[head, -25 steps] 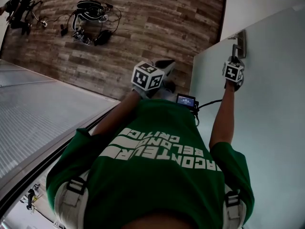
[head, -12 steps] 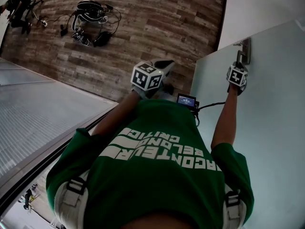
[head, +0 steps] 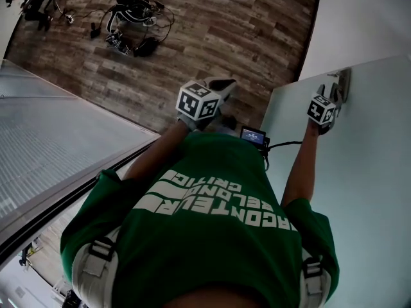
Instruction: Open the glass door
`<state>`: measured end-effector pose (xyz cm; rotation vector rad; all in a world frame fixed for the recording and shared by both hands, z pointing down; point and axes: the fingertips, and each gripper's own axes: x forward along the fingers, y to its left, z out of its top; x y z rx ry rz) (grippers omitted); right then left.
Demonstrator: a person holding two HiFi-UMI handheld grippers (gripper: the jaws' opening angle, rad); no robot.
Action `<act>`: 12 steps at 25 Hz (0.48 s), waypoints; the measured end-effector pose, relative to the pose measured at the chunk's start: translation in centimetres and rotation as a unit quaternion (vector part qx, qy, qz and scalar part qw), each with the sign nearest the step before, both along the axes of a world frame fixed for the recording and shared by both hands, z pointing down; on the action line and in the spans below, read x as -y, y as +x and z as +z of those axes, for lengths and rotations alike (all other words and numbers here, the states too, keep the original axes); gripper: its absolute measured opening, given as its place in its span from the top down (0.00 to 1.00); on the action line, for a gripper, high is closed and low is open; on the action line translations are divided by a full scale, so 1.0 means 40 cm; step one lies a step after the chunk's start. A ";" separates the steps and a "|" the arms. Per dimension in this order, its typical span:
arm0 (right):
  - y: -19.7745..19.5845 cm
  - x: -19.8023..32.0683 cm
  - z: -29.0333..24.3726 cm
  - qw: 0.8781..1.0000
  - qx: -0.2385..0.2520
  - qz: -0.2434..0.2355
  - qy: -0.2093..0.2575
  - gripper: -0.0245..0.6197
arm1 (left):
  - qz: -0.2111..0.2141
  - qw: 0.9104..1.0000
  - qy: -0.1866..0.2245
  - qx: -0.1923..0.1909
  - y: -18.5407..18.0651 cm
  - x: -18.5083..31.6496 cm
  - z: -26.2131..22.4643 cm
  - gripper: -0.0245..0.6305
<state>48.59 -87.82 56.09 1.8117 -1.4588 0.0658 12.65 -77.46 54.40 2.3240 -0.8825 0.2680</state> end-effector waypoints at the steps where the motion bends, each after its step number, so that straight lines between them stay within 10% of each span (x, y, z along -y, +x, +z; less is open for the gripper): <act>1: -0.048 0.016 -0.011 1.000 0.012 -0.026 0.008 0.68 | -0.008 1.000 0.000 0.000 -0.017 0.002 0.001 0.94; 12: -0.568 0.039 -0.013 0.935 0.216 -0.280 -0.024 0.97 | -0.113 0.994 0.005 0.003 -0.198 0.027 -0.009 0.94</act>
